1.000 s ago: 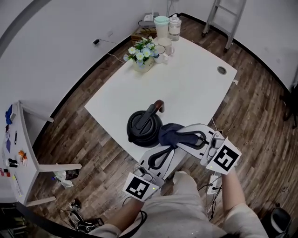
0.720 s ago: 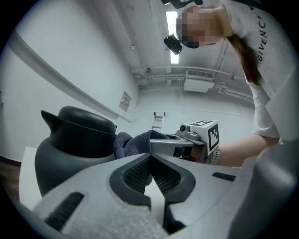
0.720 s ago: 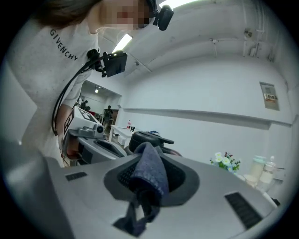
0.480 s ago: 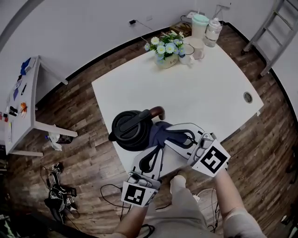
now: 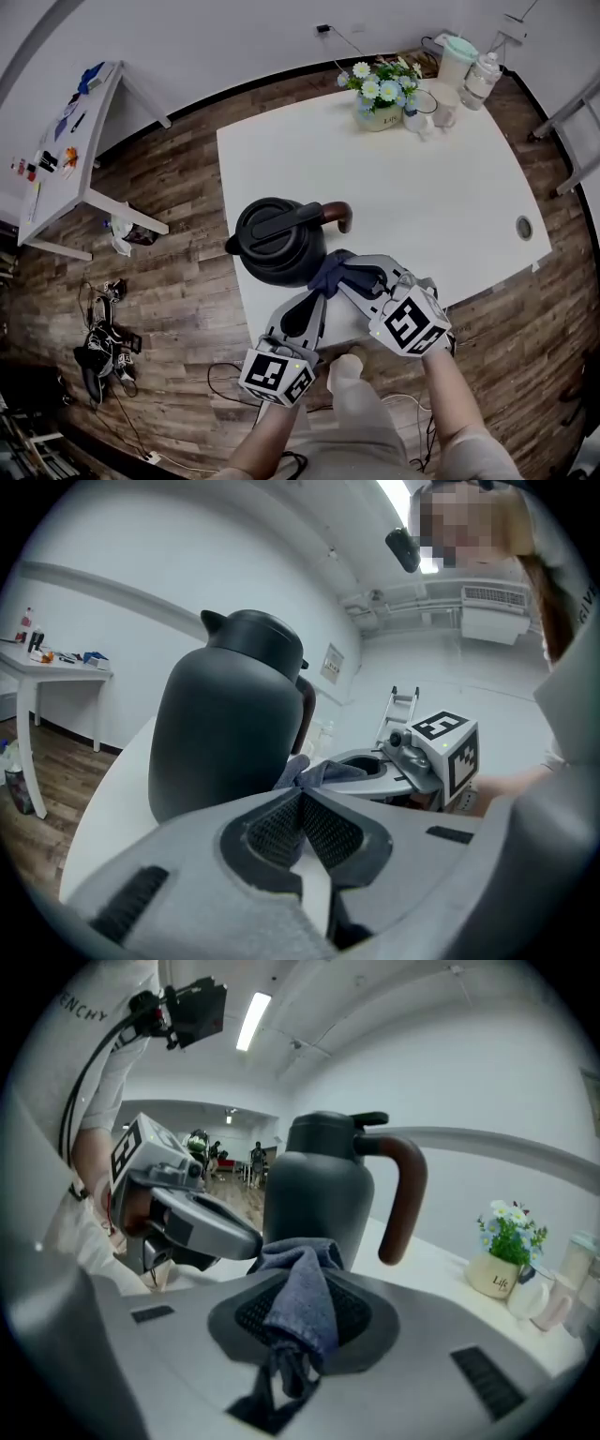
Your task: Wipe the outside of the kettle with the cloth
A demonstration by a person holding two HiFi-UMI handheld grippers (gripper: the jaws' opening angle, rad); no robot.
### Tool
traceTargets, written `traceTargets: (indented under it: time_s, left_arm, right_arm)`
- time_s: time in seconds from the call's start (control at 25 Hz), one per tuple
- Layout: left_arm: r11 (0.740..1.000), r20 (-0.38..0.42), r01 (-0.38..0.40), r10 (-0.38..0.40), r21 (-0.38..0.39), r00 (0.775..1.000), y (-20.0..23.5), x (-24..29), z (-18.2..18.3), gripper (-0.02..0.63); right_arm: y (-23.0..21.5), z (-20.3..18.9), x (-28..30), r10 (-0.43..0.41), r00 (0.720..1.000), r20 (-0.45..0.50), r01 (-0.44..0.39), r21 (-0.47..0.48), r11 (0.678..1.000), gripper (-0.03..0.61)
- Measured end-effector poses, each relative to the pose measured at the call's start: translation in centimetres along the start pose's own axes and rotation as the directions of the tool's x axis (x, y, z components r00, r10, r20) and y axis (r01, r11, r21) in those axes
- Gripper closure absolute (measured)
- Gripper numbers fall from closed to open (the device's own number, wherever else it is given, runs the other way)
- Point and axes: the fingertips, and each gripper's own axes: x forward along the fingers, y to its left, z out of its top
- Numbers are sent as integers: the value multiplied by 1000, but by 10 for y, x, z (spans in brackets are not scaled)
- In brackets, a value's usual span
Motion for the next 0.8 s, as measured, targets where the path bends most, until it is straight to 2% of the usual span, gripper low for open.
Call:
traceTargets:
  time_s: [0.08,0.16,0.28,0.36,0.44,0.56,0.68,0.8]
  left_arm:
    - [999,-21,-16,15,-45,1000,3,0,-5,611]
    - [997,-38,-27,24,-78,999,4,-1,-10,611]
    - [996,-71,-42,37,-78,997,5,-1,-18,610]
    - [996,-70,-35,29,-87,997,2,-1,-18,611]
    - [995,-28,13,-16,-103,999,-9,0,-7,611]
    - [990,69,104,-98,-93,993,-33,-2,29,611]
    - [986,177,169,-164,-13,970,-59,1,83,611]
    - [978,254,194,-206,70,945,-75,9,131,611]
  right_arm:
    - [7,-10,7,9,998,-57,-11,-30,999,514]
    - [11,-18,12,10,996,-90,-12,-22,1000,514]
    - [10,-24,15,1,995,-103,1,21,1000,514]
    - [9,-18,7,-1,996,-90,3,15,1000,514]
    - [7,-2,-13,5,999,-48,-6,-25,1000,514]
    - [-1,43,-59,28,997,72,-20,-100,995,514]
    - [-25,98,-97,4,984,177,24,-155,988,514]
    - [-52,145,-111,-40,959,280,90,-167,982,514]
